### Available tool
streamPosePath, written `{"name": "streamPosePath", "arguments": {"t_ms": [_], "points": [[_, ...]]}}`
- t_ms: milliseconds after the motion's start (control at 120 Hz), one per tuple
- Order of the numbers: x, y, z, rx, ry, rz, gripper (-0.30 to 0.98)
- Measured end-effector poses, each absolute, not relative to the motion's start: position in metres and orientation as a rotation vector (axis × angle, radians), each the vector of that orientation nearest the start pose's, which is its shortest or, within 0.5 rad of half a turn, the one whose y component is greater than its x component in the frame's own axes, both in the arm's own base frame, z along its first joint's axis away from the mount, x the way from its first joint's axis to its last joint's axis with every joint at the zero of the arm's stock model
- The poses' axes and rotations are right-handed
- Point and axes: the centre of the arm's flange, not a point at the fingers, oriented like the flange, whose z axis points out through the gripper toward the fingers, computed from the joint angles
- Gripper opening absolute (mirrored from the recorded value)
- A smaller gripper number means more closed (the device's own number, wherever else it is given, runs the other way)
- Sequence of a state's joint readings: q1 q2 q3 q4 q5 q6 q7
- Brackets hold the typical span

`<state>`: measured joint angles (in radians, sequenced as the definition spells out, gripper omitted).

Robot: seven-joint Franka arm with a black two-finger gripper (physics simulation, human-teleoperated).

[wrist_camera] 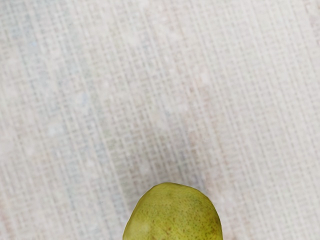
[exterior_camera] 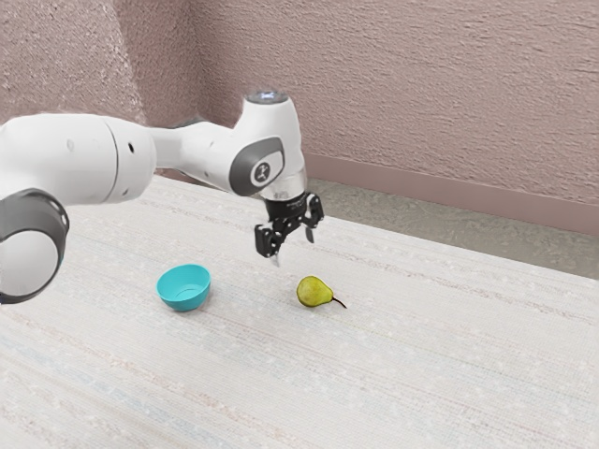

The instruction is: Place the pear in the bowl.

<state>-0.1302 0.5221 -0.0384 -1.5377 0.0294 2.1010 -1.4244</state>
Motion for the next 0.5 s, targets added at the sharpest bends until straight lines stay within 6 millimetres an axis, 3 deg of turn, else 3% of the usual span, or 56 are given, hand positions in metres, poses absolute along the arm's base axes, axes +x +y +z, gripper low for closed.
{"name": "streamPosePath", "arguments": {"t_ms": [242,500], "points": [[0.694,-0.120,0.311,-2.480,-1.943,-0.012,0.69],[0.702,-0.131,0.300,-2.435,-2.042,-0.001,0.69]]}}
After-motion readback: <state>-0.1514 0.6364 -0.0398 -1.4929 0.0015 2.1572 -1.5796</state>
